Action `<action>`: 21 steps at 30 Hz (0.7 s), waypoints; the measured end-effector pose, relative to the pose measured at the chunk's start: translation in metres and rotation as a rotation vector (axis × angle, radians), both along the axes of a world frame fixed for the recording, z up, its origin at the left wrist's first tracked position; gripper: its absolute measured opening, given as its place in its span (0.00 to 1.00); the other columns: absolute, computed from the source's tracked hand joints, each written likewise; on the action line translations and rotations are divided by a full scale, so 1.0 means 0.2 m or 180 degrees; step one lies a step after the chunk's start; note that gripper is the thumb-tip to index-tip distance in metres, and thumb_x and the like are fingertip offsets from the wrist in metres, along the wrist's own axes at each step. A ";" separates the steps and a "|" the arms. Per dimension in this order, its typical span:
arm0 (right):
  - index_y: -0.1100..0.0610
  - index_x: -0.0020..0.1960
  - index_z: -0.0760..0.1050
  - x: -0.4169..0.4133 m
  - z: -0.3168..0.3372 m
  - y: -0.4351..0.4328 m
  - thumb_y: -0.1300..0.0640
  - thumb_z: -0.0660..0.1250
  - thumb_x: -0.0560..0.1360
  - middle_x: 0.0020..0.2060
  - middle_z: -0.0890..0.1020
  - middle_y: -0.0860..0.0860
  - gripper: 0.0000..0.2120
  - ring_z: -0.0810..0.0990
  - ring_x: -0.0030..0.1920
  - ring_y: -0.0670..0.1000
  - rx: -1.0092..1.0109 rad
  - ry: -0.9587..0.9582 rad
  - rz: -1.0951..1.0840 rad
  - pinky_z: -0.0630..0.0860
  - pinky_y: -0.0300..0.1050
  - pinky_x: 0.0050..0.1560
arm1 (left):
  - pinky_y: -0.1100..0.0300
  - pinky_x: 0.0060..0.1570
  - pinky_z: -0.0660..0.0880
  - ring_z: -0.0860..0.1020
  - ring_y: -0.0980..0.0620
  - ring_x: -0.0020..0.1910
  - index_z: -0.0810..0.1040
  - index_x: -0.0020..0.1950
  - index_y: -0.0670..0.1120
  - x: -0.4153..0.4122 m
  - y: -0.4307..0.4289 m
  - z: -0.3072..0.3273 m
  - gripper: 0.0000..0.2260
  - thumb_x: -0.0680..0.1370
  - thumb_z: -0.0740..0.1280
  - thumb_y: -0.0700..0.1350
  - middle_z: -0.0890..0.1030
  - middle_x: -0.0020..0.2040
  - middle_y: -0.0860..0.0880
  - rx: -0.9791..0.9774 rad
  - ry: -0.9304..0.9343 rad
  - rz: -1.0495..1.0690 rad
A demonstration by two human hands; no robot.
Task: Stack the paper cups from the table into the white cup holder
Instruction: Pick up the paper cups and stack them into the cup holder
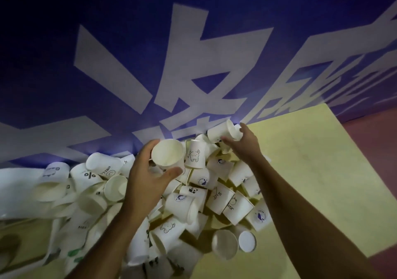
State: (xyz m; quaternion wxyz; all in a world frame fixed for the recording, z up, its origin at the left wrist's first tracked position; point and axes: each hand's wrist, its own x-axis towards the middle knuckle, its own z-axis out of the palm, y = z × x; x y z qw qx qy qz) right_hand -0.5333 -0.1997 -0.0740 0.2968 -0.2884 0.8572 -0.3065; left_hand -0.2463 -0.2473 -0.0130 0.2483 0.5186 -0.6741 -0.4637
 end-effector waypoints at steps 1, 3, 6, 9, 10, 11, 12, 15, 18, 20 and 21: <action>0.54 0.70 0.71 -0.02 -0.01 -0.03 0.40 0.76 0.71 0.56 0.78 0.53 0.33 0.75 0.63 0.61 0.0160 0.0029 0.0059 0.73 0.60 0.64 | 0.56 0.59 0.77 0.76 0.58 0.61 0.72 0.69 0.58 0.02 0.03 0.00 0.33 0.68 0.82 0.47 0.78 0.64 0.58 0.0038 0.0068 -0.0002; 0.52 0.76 0.66 -0.04 -0.03 -0.06 0.38 0.74 0.72 0.64 0.77 0.56 0.38 0.69 0.68 0.64 0.0404 0.0090 0.0160 0.70 0.62 0.69 | 0.56 0.60 0.77 0.77 0.59 0.62 0.72 0.69 0.60 0.08 0.07 0.00 0.31 0.69 0.81 0.50 0.78 0.63 0.61 0.0102 0.0173 -0.0006; 0.48 0.77 0.65 -0.06 -0.09 -0.07 0.34 0.74 0.70 0.66 0.76 0.56 0.42 0.70 0.68 0.63 0.0410 0.0014 0.0095 0.71 0.65 0.68 | 0.60 0.59 0.76 0.77 0.60 0.62 0.72 0.68 0.63 0.14 0.11 0.02 0.31 0.68 0.80 0.60 0.78 0.62 0.64 0.0210 0.0327 0.0063; 0.43 0.71 0.70 -0.10 -0.16 -0.06 0.22 0.74 0.57 0.61 0.81 0.51 0.48 0.79 0.62 0.60 0.0122 -0.0123 -0.0040 0.80 0.64 0.59 | 0.60 0.58 0.78 0.78 0.59 0.61 0.73 0.67 0.61 0.22 0.14 0.03 0.30 0.67 0.78 0.59 0.79 0.61 0.63 0.0187 0.0369 0.0155; 0.43 0.68 0.73 -0.10 -0.17 -0.05 0.22 0.75 0.57 0.58 0.82 0.50 0.46 0.81 0.58 0.58 0.0010 -0.0124 -0.0031 0.82 0.63 0.55 | 0.60 0.57 0.78 0.78 0.59 0.61 0.73 0.68 0.60 0.25 0.14 0.03 0.30 0.67 0.78 0.58 0.78 0.61 0.63 0.0161 0.0324 0.0177; 0.45 0.65 0.76 -0.08 -0.14 -0.02 0.25 0.76 0.59 0.55 0.83 0.50 0.40 0.83 0.53 0.57 -0.0101 -0.0066 -0.0022 0.83 0.61 0.52 | 0.61 0.57 0.78 0.77 0.60 0.61 0.73 0.68 0.60 0.28 0.14 0.04 0.31 0.68 0.79 0.58 0.78 0.61 0.63 0.0138 0.0293 0.0189; 0.48 0.62 0.78 -0.04 -0.08 0.00 0.30 0.77 0.62 0.52 0.84 0.50 0.35 0.84 0.50 0.56 -0.0185 0.0027 -0.0044 0.83 0.61 0.51 | 0.63 0.57 0.78 0.77 0.60 0.61 0.72 0.67 0.60 0.32 0.15 0.04 0.31 0.67 0.79 0.58 0.78 0.61 0.64 0.0117 0.0303 0.0206; 0.51 0.61 0.78 0.17 0.14 0.08 0.40 0.79 0.68 0.51 0.83 0.49 0.27 0.83 0.50 0.53 -0.0488 0.0142 -0.0295 0.83 0.58 0.51 | 0.63 0.59 0.77 0.77 0.59 0.63 0.72 0.68 0.60 0.47 0.15 0.06 0.31 0.67 0.80 0.56 0.78 0.63 0.63 0.0087 0.0359 0.0228; 0.52 0.64 0.74 0.41 0.30 0.19 0.45 0.80 0.70 0.56 0.80 0.49 0.28 0.80 0.55 0.53 -0.0754 0.0221 -0.0355 0.77 0.44 0.47 | 0.55 0.63 0.77 0.77 0.56 0.65 0.72 0.70 0.57 0.66 0.16 0.06 0.33 0.68 0.82 0.54 0.78 0.66 0.60 0.0058 0.0390 0.0230; 0.51 0.66 0.73 0.62 0.41 0.24 0.47 0.80 0.70 0.57 0.80 0.48 0.29 0.80 0.55 0.52 -0.0898 0.0234 -0.0235 0.76 0.43 0.49 | 0.55 0.63 0.77 0.77 0.56 0.66 0.72 0.70 0.57 0.81 0.17 0.08 0.34 0.67 0.81 0.56 0.78 0.66 0.60 -0.0003 0.0417 0.0246; 0.50 0.66 0.73 0.73 0.46 0.26 0.48 0.80 0.70 0.57 0.79 0.47 0.29 0.79 0.55 0.51 -0.0940 0.0207 -0.0125 0.75 0.41 0.49 | 0.56 0.62 0.77 0.77 0.56 0.66 0.72 0.70 0.57 0.88 0.18 0.09 0.34 0.67 0.80 0.57 0.78 0.66 0.60 -0.0043 0.0405 0.0240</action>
